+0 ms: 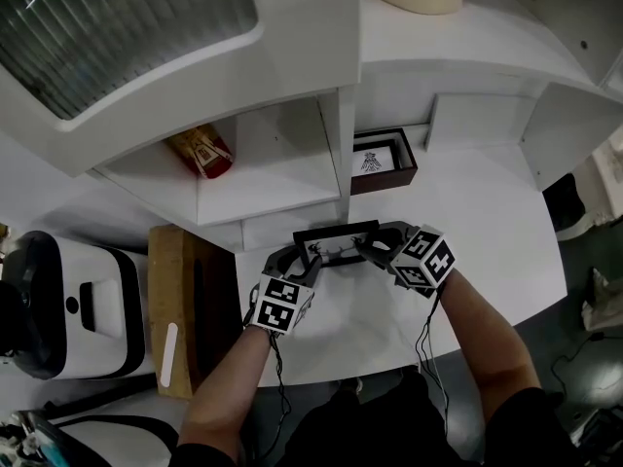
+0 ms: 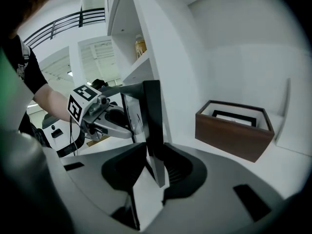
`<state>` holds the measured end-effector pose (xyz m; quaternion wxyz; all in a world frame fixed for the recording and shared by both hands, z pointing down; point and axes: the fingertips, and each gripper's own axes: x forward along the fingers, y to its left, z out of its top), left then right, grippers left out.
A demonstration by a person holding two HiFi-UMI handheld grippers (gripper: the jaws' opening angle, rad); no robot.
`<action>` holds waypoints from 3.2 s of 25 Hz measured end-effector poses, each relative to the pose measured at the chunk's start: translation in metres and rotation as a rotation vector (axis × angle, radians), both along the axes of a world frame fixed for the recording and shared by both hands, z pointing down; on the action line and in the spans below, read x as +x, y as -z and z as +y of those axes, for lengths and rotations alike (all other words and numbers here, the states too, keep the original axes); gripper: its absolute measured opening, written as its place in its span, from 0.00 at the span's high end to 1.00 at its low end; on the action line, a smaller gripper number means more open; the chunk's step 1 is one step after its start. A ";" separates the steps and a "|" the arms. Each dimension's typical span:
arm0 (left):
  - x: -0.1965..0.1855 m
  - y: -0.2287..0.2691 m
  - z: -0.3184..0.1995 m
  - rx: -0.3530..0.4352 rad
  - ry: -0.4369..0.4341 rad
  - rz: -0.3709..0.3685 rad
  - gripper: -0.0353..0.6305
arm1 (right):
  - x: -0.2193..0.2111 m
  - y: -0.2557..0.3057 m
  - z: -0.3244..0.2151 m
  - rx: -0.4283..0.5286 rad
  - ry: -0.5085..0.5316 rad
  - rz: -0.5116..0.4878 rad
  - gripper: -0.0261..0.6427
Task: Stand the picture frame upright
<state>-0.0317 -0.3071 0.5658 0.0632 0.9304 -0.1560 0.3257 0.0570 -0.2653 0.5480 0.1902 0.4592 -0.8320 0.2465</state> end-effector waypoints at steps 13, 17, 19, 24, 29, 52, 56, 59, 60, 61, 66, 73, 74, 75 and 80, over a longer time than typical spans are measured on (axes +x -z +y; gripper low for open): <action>0.006 -0.008 -0.014 -0.048 0.042 0.012 0.71 | 0.008 -0.004 -0.020 -0.023 0.016 0.008 0.81; 0.007 -0.009 -0.016 -0.053 0.038 0.014 0.71 | 0.009 -0.006 -0.022 -0.026 0.013 -0.008 0.81; 0.007 -0.010 -0.017 -0.051 0.033 0.014 0.71 | 0.009 -0.006 -0.022 -0.029 0.015 -0.015 0.81; 0.009 -0.010 -0.019 -0.050 0.029 0.018 0.71 | 0.010 -0.007 -0.024 -0.023 0.021 -0.020 0.81; 0.010 -0.010 -0.020 -0.042 0.023 0.018 0.71 | 0.010 -0.008 -0.025 -0.025 0.030 -0.033 0.81; -0.021 0.005 -0.026 -0.003 0.101 0.084 0.66 | 0.032 0.002 -0.016 0.008 -0.098 -0.077 0.72; -0.045 0.007 -0.024 -0.007 0.136 0.092 0.66 | 0.049 0.006 0.000 0.022 -0.193 -0.102 0.72; -0.063 0.009 -0.020 -0.017 0.159 0.100 0.70 | 0.066 0.012 0.016 0.042 -0.319 -0.131 0.74; -0.068 0.010 -0.018 -0.017 0.168 0.104 0.74 | 0.073 0.014 0.021 0.049 -0.373 -0.134 0.78; -0.074 0.013 -0.017 -0.014 0.178 0.109 0.78 | 0.081 0.016 0.027 0.058 -0.432 -0.129 0.87; -0.091 0.033 -0.009 0.014 0.203 0.158 0.94 | 0.101 0.028 0.063 0.098 -0.642 -0.054 0.95; -0.099 0.062 0.017 0.021 0.184 0.210 0.94 | 0.079 0.059 0.114 0.184 -0.716 0.026 0.95; -0.099 0.066 0.022 0.018 0.179 0.218 0.94 | 0.075 0.063 0.120 0.191 -0.723 0.024 0.95; -0.099 0.068 0.028 0.014 0.173 0.223 0.94 | 0.071 0.066 0.127 0.195 -0.729 0.019 0.95; -0.098 0.077 0.059 -0.006 0.140 0.237 0.94 | 0.053 0.083 0.155 0.212 -0.749 -0.007 0.95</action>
